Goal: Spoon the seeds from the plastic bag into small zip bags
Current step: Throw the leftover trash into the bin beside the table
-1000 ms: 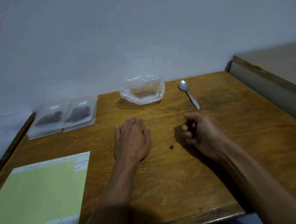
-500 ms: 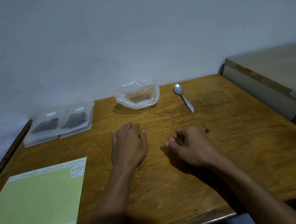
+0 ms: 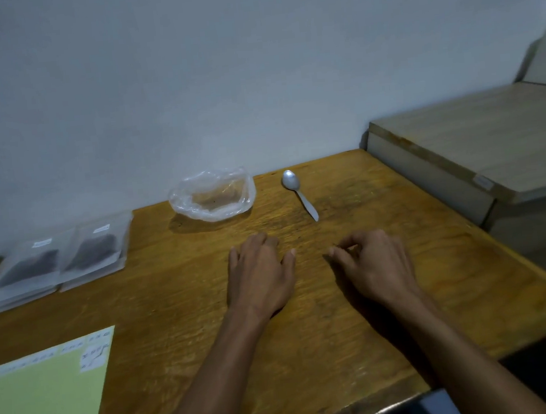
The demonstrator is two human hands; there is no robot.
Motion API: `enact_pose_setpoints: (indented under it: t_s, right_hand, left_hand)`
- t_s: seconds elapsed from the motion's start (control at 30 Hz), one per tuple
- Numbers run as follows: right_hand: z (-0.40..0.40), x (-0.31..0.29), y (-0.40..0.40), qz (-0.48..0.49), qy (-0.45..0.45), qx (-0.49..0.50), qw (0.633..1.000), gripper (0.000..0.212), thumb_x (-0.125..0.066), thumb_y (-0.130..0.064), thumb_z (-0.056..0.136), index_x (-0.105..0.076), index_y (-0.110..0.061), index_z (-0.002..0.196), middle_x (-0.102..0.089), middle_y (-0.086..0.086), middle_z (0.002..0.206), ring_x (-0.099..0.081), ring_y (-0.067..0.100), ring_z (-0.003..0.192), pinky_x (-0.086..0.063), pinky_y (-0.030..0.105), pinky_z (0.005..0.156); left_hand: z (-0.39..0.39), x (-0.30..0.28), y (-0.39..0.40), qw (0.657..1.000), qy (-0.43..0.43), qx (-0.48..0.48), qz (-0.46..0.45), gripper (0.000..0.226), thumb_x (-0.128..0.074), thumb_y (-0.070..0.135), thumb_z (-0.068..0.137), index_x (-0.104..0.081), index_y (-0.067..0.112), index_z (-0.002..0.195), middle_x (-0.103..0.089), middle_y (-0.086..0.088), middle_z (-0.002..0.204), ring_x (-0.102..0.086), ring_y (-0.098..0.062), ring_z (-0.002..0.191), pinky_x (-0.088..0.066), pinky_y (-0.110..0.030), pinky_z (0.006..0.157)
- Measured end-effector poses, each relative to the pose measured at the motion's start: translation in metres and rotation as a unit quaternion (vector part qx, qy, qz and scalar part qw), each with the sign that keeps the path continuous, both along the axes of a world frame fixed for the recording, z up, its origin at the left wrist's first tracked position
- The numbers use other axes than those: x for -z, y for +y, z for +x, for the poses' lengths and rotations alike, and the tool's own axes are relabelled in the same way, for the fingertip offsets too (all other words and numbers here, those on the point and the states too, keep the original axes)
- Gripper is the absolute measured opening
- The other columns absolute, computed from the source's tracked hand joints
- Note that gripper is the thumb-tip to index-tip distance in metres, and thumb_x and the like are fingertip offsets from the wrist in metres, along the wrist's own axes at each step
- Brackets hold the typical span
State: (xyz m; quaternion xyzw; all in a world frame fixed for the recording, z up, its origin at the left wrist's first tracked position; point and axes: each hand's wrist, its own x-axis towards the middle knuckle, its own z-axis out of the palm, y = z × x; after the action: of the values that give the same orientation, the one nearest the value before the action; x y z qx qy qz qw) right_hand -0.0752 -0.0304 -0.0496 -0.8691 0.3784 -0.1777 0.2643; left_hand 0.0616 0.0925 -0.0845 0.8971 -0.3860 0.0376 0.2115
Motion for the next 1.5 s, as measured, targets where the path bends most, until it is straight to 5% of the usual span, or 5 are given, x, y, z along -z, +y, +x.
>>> enact_pose_setpoints:
  t_s: [0.43, 0.87, 1.07, 1.33, 1.5]
  right_hand:
    - [-0.013, 0.003, -0.002, 0.086, -0.119, 0.04, 0.988, 0.017, -0.065, -0.035, 0.094, -0.065, -0.024, 0.081, -0.065, -0.009, 0.071, -0.062, 0.004, 0.069, -0.051, 0.025, 0.063]
    - [-0.2, 0.021, -0.018, 0.324, -0.413, 0.324, 0.787, 0.035, -0.052, -0.016, 0.088, -0.045, -0.023, 0.054, -0.04, 0.0, 0.053, -0.037, 0.013, 0.046, -0.03, 0.025, 0.043]
    - [-0.285, 0.094, -0.007, 0.25, -0.316, 0.473, 0.784, 0.044, -0.055, -0.031, 0.095, -0.042, -0.022, 0.053, -0.045, 0.001, 0.053, -0.042, 0.02, 0.053, -0.034, 0.034, 0.056]
    - [-0.329, 0.21, 0.041, 0.239, -0.196, 0.56, 0.769, 0.021, -0.062, -0.028, 0.096, -0.067, -0.008, 0.102, -0.066, 0.003, 0.089, -0.063, 0.024, 0.092, -0.041, 0.025, 0.077]
    - [-0.325, 0.24, 0.054, 0.29, -0.171, 0.57, 0.749, 0.06, -0.07, -0.036, 0.091, -0.052, -0.01, 0.142, -0.058, 0.016, 0.138, -0.053, 0.032, 0.129, -0.044, 0.036, 0.105]
  left_hand:
    - [-0.018, -0.006, -0.006, 1.0, 0.006, 0.026, -0.008, 0.042, -0.048, 0.046, 0.101, -0.061, 0.021, 0.132, -0.06, 0.003, 0.135, -0.049, -0.018, 0.132, -0.035, -0.049, 0.114]
    - [-0.167, -0.008, -0.112, 0.951, 0.041, 0.303, -0.041, 0.031, -0.058, 0.039, 0.097, -0.07, 0.015, 0.114, -0.071, -0.003, 0.114, -0.063, -0.028, 0.105, -0.047, -0.046, 0.096]
    - [-0.229, -0.005, -0.134, 0.916, 0.04, 0.398, -0.039, 0.027, -0.058, 0.036, 0.098, -0.068, 0.016, 0.112, -0.07, -0.006, 0.106, -0.064, -0.032, 0.099, -0.05, -0.05, 0.092]
    - [-0.234, -0.004, -0.145, 0.919, 0.028, 0.394, -0.003, 0.024, -0.043, 0.021, 0.103, -0.062, 0.015, 0.115, -0.063, -0.009, 0.118, -0.057, -0.035, 0.113, -0.036, -0.066, 0.107]
    - [-0.236, -0.006, -0.141, 0.919, 0.003, 0.394, 0.023, 0.036, -0.038, 0.02, 0.106, -0.058, 0.009, 0.134, -0.053, -0.013, 0.146, -0.042, -0.034, 0.14, -0.023, -0.061, 0.116]
